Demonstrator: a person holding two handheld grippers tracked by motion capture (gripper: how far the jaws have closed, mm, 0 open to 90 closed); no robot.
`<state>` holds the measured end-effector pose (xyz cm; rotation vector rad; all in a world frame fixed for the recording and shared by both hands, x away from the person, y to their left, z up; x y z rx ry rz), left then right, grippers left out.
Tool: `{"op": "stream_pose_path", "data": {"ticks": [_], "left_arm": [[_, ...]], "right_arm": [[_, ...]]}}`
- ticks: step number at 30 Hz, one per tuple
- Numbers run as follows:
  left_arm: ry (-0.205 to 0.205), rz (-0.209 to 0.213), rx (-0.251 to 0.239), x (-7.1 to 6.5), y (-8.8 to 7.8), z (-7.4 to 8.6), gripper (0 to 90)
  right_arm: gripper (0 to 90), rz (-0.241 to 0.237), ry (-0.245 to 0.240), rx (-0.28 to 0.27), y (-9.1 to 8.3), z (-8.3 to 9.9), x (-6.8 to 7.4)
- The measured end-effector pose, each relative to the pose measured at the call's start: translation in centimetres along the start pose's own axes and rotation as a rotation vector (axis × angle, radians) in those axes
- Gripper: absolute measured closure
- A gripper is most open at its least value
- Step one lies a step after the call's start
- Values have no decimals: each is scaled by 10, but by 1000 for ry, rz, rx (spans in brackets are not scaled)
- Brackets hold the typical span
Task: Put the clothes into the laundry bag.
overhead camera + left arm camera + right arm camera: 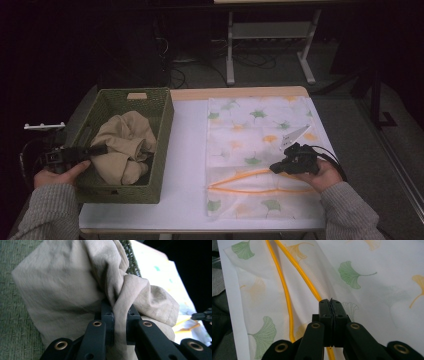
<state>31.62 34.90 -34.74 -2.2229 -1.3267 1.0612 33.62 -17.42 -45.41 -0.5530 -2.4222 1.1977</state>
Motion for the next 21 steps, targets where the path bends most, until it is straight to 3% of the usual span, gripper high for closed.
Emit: {"op": "stream_pose_path", "data": {"ticks": [8,9,15,21], "left_arm": [[32,47,-29,-19,-12,-12,821],[51,66,-25,-28,-13,-13,821],[83,116,-22,-47,-11,-17,822],[94,161,-39,-61,-10,-22,822]], "right_arm": [[883,-15,15,-18,-7,-8,-5],[883,-17,12,-21,-8,-11,-6],[883,-19,14,-24,-8,-20,-8],[883,-23,17,-33,-12,-24,-10]]}}
Point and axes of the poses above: each handheld gripper's, and its own axes: y roughly forward along the jaws, z roughly out of its underside, x roughly to its left, the point moved 7 cm from there along y, roughly forward along the jaws, and after that the axes turned 6 degrees about y, right-handed, at the moved point
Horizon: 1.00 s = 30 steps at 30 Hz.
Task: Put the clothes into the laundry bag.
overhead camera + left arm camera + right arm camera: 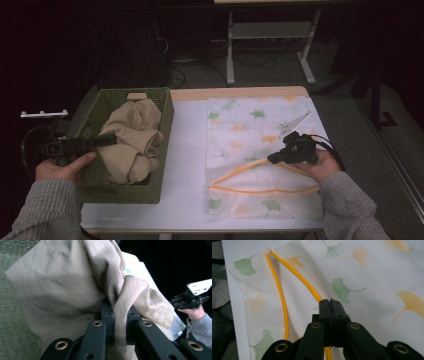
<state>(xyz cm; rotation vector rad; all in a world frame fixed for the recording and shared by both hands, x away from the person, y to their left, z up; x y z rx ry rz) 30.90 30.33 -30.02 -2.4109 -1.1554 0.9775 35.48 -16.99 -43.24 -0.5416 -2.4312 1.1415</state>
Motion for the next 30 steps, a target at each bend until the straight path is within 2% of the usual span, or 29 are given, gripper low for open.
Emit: {"op": "stream_pose_path", "data": {"ticks": [1,2,11,17,18,20,23,24,25,27,28,29,30], "left_arm": [[11,23,-6,-8,2,-3,823],[11,23,-6,-8,2,-3,822],[78,111,26,-48,25,-6,823],[84,184,36,-69,51,-3,823],[90,197,42,-75,60,-2,823],[95,206,47,-79,64,-1,823],[112,236,69,-91,76,3,823],[125,259,84,-100,82,8,823],[125,259,84,-100,82,8,823],[135,287,97,-107,88,15,823],[127,306,106,-111,93,22,823],[127,306,106,-111,93,22,823],[129,315,121,-114,97,29,823]], "right_arm": [[883,-2,-1,-8,-2,-2,-1],[883,-3,2,-11,-3,-3,-2],[883,-8,2,-25,-9,-11,-4],[883,-12,10,-32,-12,-14,-7],[882,-11,12,-32,-12,-13,-8],[883,-11,14,-31,-11,-13,-9],[883,-13,18,-30,-11,-13,-9],[882,-14,15,-31,-11,-13,-9],[882,-14,15,-31,-11,-13,-9],[883,-15,17,-31,-11,-14,-9],[882,-16,12,-34,-11,-15,-8],[882,-16,12,-34,-11,-15,-8],[883,-13,10,-36,-12,-16,-7]]}}
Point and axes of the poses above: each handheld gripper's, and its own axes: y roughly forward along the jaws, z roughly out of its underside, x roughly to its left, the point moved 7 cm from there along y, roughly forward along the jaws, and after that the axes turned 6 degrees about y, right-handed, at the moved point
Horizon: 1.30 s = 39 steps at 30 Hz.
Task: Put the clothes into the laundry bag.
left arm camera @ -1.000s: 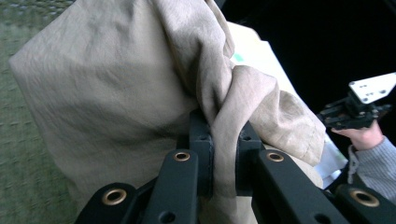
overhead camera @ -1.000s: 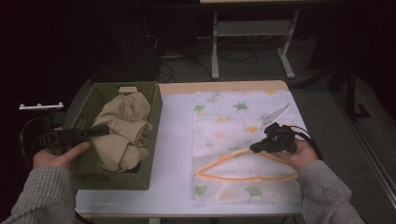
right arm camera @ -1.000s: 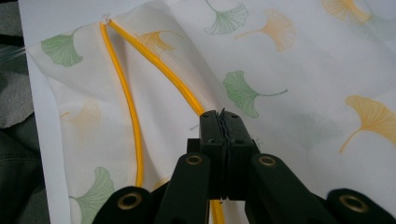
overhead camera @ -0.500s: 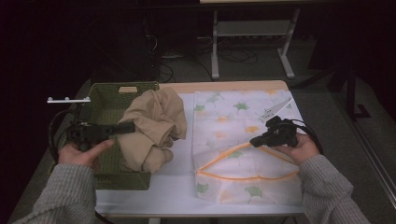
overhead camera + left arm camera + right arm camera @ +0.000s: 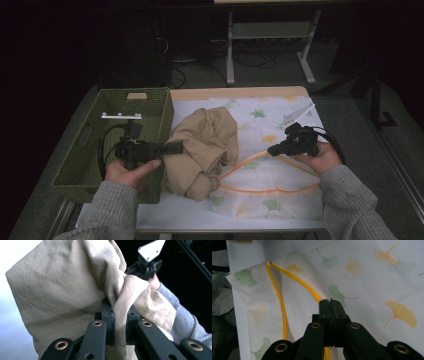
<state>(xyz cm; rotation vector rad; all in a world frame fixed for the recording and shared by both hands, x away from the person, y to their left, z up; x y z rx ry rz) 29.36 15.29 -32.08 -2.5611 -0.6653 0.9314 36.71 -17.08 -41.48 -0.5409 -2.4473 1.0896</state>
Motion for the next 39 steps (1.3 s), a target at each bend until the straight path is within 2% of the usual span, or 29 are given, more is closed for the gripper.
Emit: {"op": "stream_pose_path", "data": {"ticks": [9,15,21,27,32,34,35,37,39], "left_arm": [[5,43,49,-8,18,25,823],[1,85,71,-17,25,45,823],[6,107,117,-24,36,61,823],[1,165,139,-37,49,71,823],[4,191,186,-44,66,81,823],[5,205,206,-46,80,84,823],[5,205,206,-46,80,84,823],[19,211,220,-48,89,85,823],[13,211,224,-46,99,84,823]], "right_arm": [[882,6,2,-7,-4,-4,-1],[883,3,-6,8,2,-5,0],[882,4,-4,3,6,-10,0],[883,3,-3,0,7,-14,1],[882,-6,-5,-15,7,-17,5],[882,-9,-7,-17,7,-18,6],[882,-10,-9,-20,7,-19,7],[882,-10,-15,-24,7,-19,8],[882,-16,-16,-28,6,-20,10]]}}
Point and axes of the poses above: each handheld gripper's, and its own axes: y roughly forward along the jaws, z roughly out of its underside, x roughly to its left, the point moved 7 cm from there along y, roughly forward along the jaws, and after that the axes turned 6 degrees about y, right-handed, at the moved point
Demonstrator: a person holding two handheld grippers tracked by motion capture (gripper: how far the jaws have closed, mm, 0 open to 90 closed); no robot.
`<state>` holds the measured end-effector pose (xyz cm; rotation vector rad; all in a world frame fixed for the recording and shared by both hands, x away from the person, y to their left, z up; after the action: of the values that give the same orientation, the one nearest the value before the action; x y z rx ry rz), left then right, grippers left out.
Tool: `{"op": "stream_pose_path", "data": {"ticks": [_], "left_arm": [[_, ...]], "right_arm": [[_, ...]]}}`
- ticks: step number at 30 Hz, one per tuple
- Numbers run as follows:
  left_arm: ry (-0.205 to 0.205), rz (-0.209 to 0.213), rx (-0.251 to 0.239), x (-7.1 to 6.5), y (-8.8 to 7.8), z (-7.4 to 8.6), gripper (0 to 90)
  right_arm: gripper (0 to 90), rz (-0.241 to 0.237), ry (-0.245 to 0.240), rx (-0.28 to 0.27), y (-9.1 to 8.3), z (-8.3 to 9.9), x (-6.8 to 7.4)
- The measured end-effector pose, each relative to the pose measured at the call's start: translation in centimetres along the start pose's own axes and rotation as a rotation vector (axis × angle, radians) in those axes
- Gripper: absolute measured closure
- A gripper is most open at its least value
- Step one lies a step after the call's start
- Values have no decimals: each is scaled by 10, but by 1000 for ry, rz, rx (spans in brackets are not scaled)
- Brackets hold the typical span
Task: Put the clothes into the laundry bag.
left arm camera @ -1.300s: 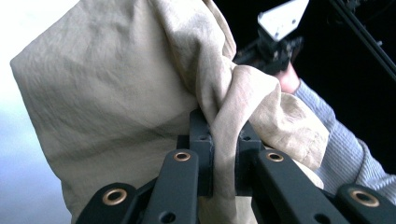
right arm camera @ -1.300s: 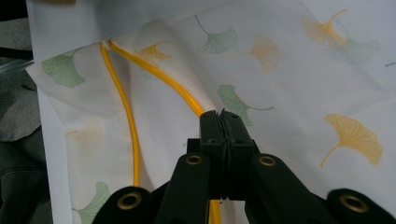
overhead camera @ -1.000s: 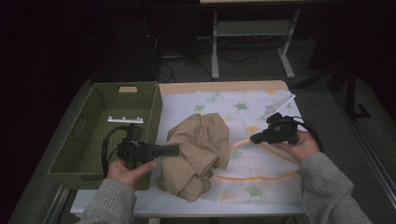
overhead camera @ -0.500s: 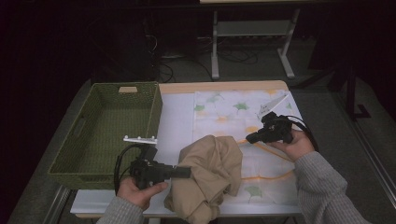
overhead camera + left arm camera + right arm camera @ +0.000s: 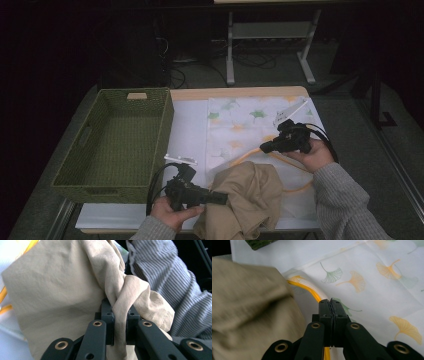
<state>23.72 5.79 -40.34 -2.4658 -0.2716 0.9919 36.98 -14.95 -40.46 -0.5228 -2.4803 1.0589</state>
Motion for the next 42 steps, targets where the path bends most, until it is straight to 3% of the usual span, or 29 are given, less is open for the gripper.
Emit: {"op": "stream_pose_path", "data": {"ticks": [4,7,10,11,12,13,17,21,25,31,34,35,38,40,42], "left_arm": [[-1,6,8,3,20,-8,823],[0,-17,11,11,32,-15,823],[-24,-41,-16,22,40,-23,822],[-46,-23,-44,24,43,-29,822],[-46,-23,-44,24,43,-29,822],[-42,10,-54,19,46,-34,822],[-19,13,-36,11,53,-37,823],[-24,-30,-39,17,61,-44,823],[-33,-68,-41,30,65,-51,822],[-70,-96,-87,41,65,-62,822],[-57,-117,-89,46,68,-68,822],[-53,-149,-82,55,70,-68,822],[-44,-186,-86,64,72,-64,821],[-94,-152,-120,71,76,-60,818],[-102,-141,-131,73,80,-58,809]], "right_arm": [[882,-4,-14,-2,-1,-3,5],[882,-4,-30,-1,-1,-5,8],[882,-6,-39,-3,-1,-7,13],[882,-8,-54,-3,-1,-8,15],[882,-8,-54,-3,-1,-8,15],[883,-8,-57,-3,-2,-9,17],[883,-10,-59,-12,-4,-10,18],[882,-8,-61,-21,-9,-10,19],[882,-11,-61,-32,-14,-10,21],[882,-18,-59,-48,-16,-11,22],[882,-14,-61,-55,-18,-13,22],[882,-15,-57,-63,-21,-14,22],[882,-14,-62,-59,-21,-13,23],[882,-11,-64,-43,-20,-11,23],[882,-12,-63,-35,-18,-9,24]]}}
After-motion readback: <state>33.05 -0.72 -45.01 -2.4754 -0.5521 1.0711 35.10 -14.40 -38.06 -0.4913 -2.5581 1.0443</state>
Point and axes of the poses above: each handheld gripper's, and its own axes: y roughly forward along the jaws, z roughly out of its underside, x roughly to its left, the point moved 7 cm from there along y, roughly forward along the jaws, and after that the axes turned 6 degrees about y, right-handed, at the moved point
